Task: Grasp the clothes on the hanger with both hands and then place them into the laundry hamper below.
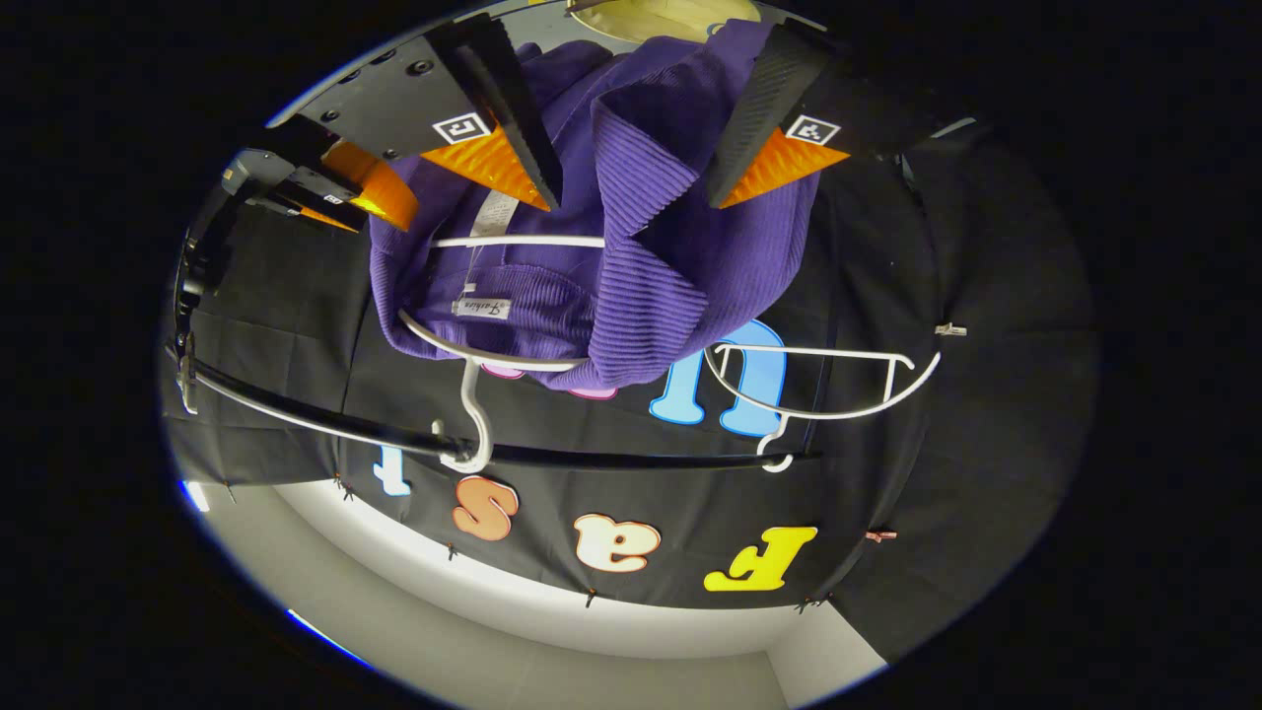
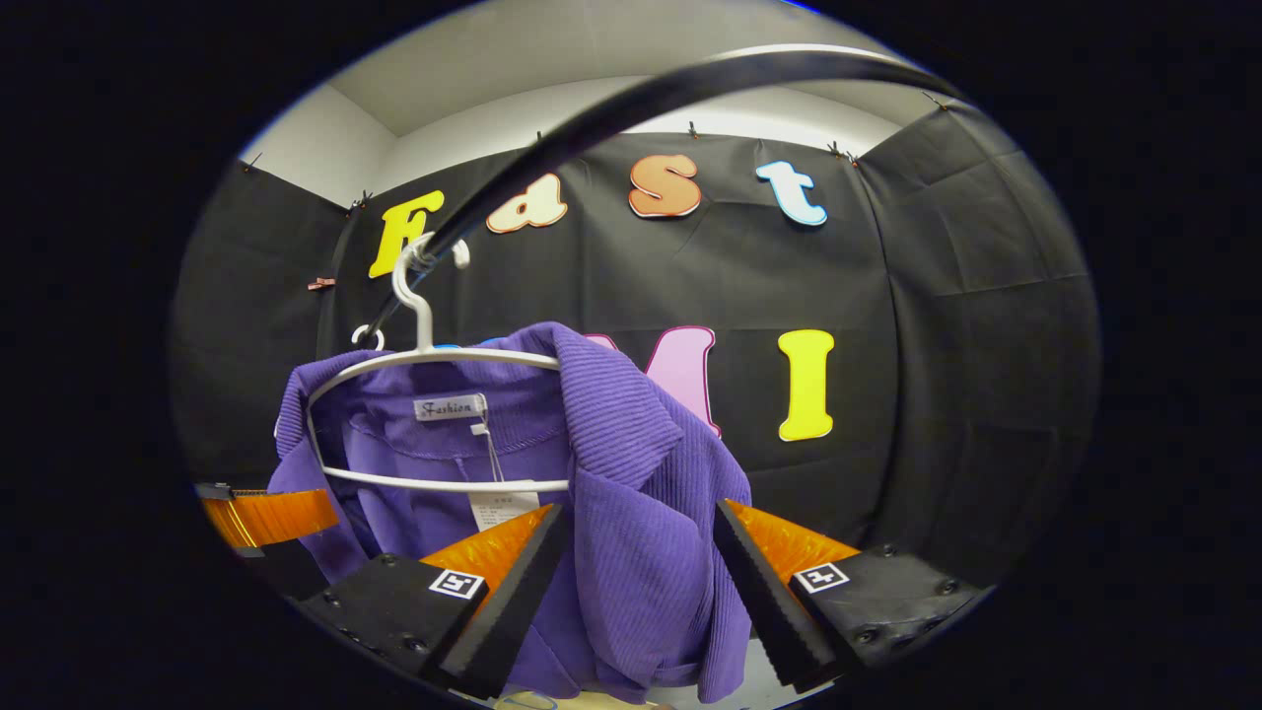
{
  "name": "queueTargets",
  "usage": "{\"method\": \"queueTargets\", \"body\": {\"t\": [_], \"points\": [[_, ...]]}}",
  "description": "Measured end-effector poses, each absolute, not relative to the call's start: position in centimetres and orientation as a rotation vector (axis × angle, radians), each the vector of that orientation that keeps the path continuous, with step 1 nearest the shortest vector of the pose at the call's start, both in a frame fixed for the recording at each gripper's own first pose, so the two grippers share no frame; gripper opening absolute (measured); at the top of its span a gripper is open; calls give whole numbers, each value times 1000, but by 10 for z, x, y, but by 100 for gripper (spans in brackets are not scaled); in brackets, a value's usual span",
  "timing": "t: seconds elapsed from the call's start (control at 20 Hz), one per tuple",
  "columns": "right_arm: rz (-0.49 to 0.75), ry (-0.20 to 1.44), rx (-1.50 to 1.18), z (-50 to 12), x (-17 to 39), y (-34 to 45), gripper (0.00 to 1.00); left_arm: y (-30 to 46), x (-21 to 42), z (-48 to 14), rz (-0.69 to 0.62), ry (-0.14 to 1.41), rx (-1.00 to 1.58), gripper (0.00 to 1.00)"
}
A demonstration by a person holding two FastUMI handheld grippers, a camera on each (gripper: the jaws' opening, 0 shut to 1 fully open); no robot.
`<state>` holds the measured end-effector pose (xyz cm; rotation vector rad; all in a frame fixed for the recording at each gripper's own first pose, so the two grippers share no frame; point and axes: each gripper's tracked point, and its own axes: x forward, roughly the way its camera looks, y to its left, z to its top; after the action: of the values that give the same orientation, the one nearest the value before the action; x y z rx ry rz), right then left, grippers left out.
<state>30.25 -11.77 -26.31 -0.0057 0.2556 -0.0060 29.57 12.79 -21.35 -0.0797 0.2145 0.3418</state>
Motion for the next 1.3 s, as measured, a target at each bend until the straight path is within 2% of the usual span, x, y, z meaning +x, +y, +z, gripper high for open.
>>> {"method": "queueTargets", "body": {"t": [0.2,0.35,0.4,0.45,0.55,0.65,0.75,0.85,1.05,1.3], "points": [[65,295,43,-284,313,-101,100,140,308,-219,404,192,-79,93],[106,313,41,-298,324,-94,97,151,315,-223,455,180,-94,93],[109,316,42,-303,330,-94,92,152,320,-227,458,186,-103,93],[118,313,58,-304,336,-94,98,154,324,-230,463,193,-105,93],[117,300,82,-305,347,-99,95,159,331,-233,468,199,-93,87],[116,294,72,-310,356,-106,83,164,341,-239,457,209,-77,78],[115,299,53,-315,370,-118,56,182,339,-245,505,231,-63,46],[118,282,26,-310,377,-127,16,186,341,-247,504,241,-89,13],[187,280,37,-305,367,-134,19,194,325,-234,544,227,-112,12],[140,250,98,-279,355,-166,19,202,298,-189,596,161,23,12]]}}
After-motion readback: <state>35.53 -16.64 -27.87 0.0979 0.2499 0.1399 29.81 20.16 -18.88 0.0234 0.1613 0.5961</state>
